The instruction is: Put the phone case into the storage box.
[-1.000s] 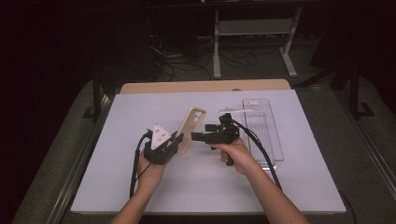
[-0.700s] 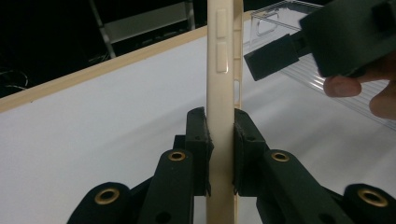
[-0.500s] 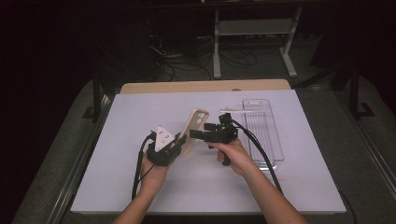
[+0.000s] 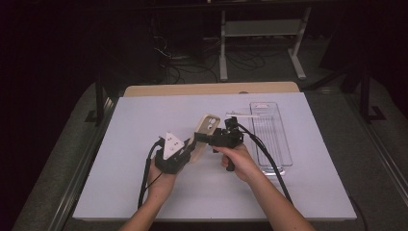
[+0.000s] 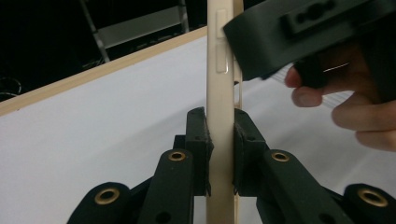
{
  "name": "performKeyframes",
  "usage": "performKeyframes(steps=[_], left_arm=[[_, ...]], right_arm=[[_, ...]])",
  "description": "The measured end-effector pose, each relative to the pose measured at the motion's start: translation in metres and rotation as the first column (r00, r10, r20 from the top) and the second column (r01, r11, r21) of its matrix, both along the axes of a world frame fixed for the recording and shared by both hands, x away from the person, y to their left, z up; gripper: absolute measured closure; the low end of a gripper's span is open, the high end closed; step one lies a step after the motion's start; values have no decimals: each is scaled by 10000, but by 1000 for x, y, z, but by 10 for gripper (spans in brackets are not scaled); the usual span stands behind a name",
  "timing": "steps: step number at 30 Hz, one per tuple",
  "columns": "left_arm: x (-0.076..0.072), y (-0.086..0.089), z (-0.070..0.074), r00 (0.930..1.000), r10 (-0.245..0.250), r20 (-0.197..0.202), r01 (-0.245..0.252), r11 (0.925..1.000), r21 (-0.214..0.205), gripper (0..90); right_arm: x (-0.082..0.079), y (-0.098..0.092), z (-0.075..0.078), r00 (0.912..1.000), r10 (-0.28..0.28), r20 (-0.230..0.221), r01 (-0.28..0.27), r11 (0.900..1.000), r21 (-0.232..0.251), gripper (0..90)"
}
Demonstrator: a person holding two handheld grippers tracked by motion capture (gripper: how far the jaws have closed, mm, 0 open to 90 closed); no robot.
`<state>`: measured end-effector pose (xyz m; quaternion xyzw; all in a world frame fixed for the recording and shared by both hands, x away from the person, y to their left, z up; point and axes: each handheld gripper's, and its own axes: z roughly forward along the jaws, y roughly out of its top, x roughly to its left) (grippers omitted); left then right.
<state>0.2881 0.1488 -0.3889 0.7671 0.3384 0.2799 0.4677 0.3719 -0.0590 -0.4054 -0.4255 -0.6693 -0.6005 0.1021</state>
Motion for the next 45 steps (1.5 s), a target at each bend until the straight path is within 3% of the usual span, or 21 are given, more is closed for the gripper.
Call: performKeyframes(steps=[19, 37, 41, 45], left_arm=[[-5, -9, -2, 9996, -269, -2, 269, 9996, -31, 790], [-4, -9, -4, 9993, -384, -38, 384, 9993, 15, 781], [-3, -8, -3, 9989, -475, -28, 475, 9989, -51, 704], [1, -5, -2, 9967, -748, -311, 737, 9967, -347, 597]], right_arm=[[0, 2, -4, 9997, -185, -163, 185, 9998, 9, 0], [-1, 0, -2, 9996, -251, -164, 253, 9996, 129, 74], [-1, -1, -2, 9996, -272, -110, 272, 9996, -6, 77], [-1, -1, -2, 9994, -352, -11, 352, 9993, -82, 79]])
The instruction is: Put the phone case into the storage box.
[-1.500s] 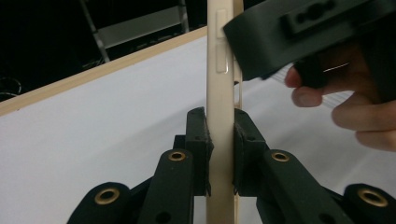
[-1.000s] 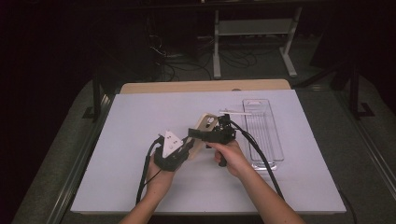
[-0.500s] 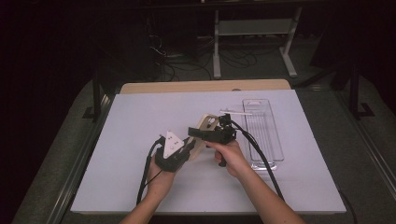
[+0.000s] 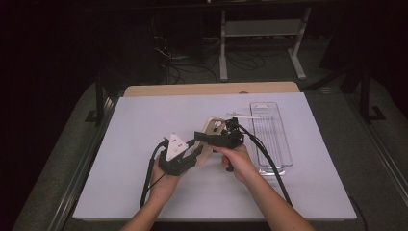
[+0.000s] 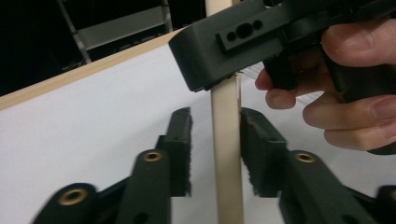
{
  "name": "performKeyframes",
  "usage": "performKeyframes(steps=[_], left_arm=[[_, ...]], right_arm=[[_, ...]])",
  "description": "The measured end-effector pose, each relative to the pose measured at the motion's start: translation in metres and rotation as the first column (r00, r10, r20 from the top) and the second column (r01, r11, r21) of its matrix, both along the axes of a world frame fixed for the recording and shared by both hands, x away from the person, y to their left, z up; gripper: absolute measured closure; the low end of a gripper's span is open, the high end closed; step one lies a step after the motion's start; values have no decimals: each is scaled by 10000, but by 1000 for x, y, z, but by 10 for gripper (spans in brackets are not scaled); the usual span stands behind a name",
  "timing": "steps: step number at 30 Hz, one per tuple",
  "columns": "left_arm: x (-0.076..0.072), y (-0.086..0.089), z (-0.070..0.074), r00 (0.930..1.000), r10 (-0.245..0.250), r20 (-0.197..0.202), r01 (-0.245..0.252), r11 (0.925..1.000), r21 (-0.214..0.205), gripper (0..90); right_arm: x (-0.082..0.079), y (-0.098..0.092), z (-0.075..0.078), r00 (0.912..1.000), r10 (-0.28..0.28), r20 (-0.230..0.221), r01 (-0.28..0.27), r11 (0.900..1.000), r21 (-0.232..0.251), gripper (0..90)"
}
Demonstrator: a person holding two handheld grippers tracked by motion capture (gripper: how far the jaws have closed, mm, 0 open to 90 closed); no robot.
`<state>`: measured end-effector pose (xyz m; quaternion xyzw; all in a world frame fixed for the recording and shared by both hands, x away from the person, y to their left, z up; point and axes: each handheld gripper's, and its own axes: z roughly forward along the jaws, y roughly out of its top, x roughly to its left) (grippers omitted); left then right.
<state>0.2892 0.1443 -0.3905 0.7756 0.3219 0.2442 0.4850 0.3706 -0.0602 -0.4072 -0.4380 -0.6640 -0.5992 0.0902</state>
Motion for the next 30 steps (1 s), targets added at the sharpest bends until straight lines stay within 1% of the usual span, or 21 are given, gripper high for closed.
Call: performKeyframes(steps=[2, 3, 4, 5, 6, 9, 10, 12, 13, 16, 17, 19, 20, 21, 23, 24, 25, 26, 27, 28, 30], left_arm=[[1, 2, 1, 9999, -76, -85, 76, 10000, -9, 547], [2, 4, 2, 9996, -158, -216, 159, 9999, 42, 532], [2, 4, 3, 9992, -224, -341, 223, 9997, -30, 505], [4, 6, 3, 9984, -407, -389, 409, 9991, 50, 478], [5, 9, 5, 9970, -621, -462, 633, 9977, 254, 459], [7, 12, 8, 9927, -955, -733, 965, 9953, 101, 404], [8, 14, 9, 9918, -1058, -716, 1069, 9942, 112, 380], [10, 17, 11, 9867, -1384, -858, 1393, 9902, 45, 363], [10, 19, 12, 9848, -1448, -955, 1457, 9893, 29, 346], [13, 24, 14, 9754, -1877, -1154, 1890, 9820, 9, 298], [13, 26, 14, 9718, -2034, -1194, 2045, 9789, -36, 285], [14, 30, 14, 9687, -2149, -1245, 2156, 9764, -79, 263], [15, 33, 15, 9648, -2284, -1305, 2298, 9732, -48, 252], [16, 35, 14, 9623, -2356, -1361, 2363, 9716, -117, 234], [17, 38, 14, 9599, -2404, -1442, 2425, 9701, -29, 178], [17, 40, 13, 9587, -2413, -1504, 2451, 9695, 70, 153], [17, 40, 13, 9602, -2368, -1479, 2388, 9711, -48, 135], [17, 43, 12, 9596, -2430, -1416, 2470, 9689, 109, 131], [16, 45, 12, 9581, -2477, -1437, 2514, 9679, 74, 126], [15, 48, 11, 9571, -2574, -1331, 2616, 9651, 152, 122], [13, 55, 9, 9539, -2698, -1318, 2745, 9614, 192, 98]], right_arm=[[1, -1, 0, 10000, -9, 56, 9, 10000, -30, 80], [0, -1, 0, 10000, -20, 30, 20, 10000, -53, 80], [0, -1, 0, 10000, -30, 46, 30, 10000, -75, 80], [0, 0, 0, 10000, -57, 46, 57, 10000, -52, 80], [0, 0, 0, 10000, -79, 53, 79, 9999, -83, 80], [0, -1, 0, 9999, -131, 102, 133, 9997, -201, 81], [1, -1, -1, 9998, -124, 164, 129, 9995, -295, 81], [1, -1, -1, 9998, -142, 140, 146, 9995, -291, 82], [1, -1, -1, 9998, -143, 148, 147, 9994, -312, 82], [1, -1, -1, 9997, -110, 206, 117, 9993, -350, 83], [1, -1, -1, 9996, -110, 246, 118, 9994, -336, 84], [1, -1, -1, 9994, -111, 338, 124, 9991, -396, 84], [1, -1, -1, 9994, -96, 327, 108, 9992, -393, 84], [0, -1, 0, 9996, -91, 269, 101, 9992, -386, 84], [0, -2, 0, 9995, -96, 300, 108, 9991, -401, 85], [0, -2, 1, 9997, -100, 206, 107, 9992, -375, 85], [0, -2, 1, 9998, -101, 187, 108, 9993, -367, 85], [1, -2, 1, 9993, -125, 340, 138, 9992, -386, 85], [1, -2, 1, 9994, -129, 334, 142, 9991, -391, 85], [0, -3, 1, 9995, -122, 288, 133, 9991, -404, 85], [0, -3, 2, 9995, -119, 284, 131, 9990, -437, 86]])
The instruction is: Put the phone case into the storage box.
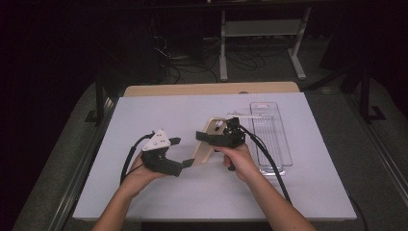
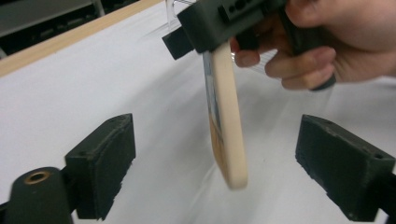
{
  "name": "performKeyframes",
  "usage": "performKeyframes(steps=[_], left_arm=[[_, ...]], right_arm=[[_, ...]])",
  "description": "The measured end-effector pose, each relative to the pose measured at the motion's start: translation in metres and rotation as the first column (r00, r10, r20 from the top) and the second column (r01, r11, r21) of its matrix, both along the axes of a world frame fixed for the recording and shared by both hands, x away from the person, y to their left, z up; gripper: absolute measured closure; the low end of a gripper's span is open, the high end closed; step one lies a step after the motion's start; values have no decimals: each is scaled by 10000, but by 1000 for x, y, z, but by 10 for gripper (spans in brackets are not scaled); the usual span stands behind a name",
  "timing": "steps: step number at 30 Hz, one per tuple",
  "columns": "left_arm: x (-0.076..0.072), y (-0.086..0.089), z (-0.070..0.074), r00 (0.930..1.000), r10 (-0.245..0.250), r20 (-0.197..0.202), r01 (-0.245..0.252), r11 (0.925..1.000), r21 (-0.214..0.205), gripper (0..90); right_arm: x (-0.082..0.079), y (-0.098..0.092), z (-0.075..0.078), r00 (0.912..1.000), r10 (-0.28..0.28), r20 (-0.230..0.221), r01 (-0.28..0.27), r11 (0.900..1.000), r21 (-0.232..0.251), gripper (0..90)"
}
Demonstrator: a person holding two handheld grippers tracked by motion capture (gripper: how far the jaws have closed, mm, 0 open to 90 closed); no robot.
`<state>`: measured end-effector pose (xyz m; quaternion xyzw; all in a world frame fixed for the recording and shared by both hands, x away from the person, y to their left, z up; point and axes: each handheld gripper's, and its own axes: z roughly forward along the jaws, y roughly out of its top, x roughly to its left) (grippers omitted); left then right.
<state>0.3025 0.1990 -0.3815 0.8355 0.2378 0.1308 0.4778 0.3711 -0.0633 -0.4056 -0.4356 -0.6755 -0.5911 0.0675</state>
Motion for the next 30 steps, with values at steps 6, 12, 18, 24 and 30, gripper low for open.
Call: performKeyframes(steps=[6, 12, 18, 24, 30], left_arm=[[-6, 19, -11, 9998, -16, -182, 14, 10000, -85, 34], [-14, 32, -24, 9990, 160, -412, -165, 9998, -124, 0], [-19, 42, -34, 9976, 205, -668, -218, 9996, -197, 0], [-26, 50, -41, 9974, 286, -668, -293, 9995, -94, 0], [-30, 56, -42, 9971, 370, -671, -365, 9993, 96, 0]], right_arm=[[1, 0, 0, 10000, -20, 70, 20, 10000, 0, 87], [1, 0, -1, 9999, -46, 104, 47, 10000, -70, 88], [1, -1, 0, 9996, -48, 270, 51, 9999, -107, 88], [1, -3, 3, 9995, -118, 303, 119, 9999, -18, 89], [1, -5, 5, 9990, -171, 418, 171, 9999, 6, 89]])
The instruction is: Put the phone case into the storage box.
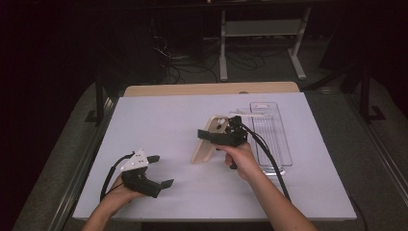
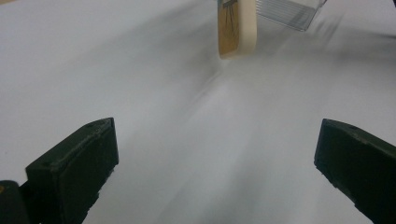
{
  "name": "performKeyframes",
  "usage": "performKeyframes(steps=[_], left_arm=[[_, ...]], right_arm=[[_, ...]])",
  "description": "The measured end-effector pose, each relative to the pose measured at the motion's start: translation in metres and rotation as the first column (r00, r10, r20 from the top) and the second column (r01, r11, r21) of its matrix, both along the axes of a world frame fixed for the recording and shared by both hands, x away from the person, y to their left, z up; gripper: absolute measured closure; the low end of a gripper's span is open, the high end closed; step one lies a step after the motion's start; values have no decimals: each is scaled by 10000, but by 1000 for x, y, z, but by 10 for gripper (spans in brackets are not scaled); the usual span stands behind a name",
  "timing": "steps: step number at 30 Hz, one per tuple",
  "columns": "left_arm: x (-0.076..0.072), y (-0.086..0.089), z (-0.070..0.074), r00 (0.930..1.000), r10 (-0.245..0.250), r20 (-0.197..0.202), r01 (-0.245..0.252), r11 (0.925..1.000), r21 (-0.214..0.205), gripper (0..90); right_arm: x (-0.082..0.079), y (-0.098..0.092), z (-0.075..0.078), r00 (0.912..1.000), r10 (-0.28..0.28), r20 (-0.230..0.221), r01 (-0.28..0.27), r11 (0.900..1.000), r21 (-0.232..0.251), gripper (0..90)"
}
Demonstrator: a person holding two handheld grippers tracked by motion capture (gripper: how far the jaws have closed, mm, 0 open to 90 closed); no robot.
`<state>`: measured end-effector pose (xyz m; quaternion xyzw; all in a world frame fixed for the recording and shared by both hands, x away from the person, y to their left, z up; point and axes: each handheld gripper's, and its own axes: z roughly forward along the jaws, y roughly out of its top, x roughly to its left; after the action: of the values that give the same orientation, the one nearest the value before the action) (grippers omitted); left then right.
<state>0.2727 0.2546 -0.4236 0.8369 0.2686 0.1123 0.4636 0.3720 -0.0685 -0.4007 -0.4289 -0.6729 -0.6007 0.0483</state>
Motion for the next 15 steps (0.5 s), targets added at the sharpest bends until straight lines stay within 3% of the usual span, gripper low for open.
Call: performKeyframes(steps=[5, 15], left_arm=[[1, 1, 1, 9996, 91, 282, -92, 10000, 27, 0], [1, -1, 2, 9998, 145, 131, -145, 9999, 17, 0]], right_arm=[[0, 0, 1, 10000, -30, 71, 30, 10000, -18, 90], [4, -4, 9, 9998, -138, 171, 140, 9998, -107, 91]])
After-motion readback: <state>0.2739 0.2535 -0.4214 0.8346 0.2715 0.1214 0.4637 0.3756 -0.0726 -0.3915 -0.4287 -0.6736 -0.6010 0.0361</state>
